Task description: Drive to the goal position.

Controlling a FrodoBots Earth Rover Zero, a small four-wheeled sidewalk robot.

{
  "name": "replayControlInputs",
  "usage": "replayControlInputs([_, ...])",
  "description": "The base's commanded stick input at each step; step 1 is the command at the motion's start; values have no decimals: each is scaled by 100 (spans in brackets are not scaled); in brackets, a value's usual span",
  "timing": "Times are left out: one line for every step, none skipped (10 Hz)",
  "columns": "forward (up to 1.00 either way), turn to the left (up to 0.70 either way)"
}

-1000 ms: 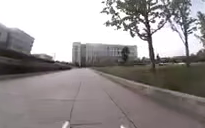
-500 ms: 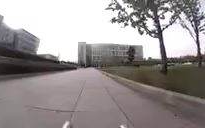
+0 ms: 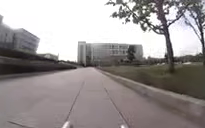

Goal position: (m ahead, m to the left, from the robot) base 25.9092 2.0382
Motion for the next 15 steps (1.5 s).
replayControlInputs([99,0])
replayControlInputs([99,0])
replayControlInputs([99,0])
replayControlInputs([99,0])
replayControlInputs([99,0])
replayControlInputs([99,0])
replayControlInputs([99,0])
replayControlInputs([99,0])
replayControlInputs([99,0])
replayControlInputs([99,0])
replayControlInputs([99,0])
replayControlInputs([99,0])
replayControlInputs([99,0])
replayControlInputs([99,0])
replayControlInputs([99,0])
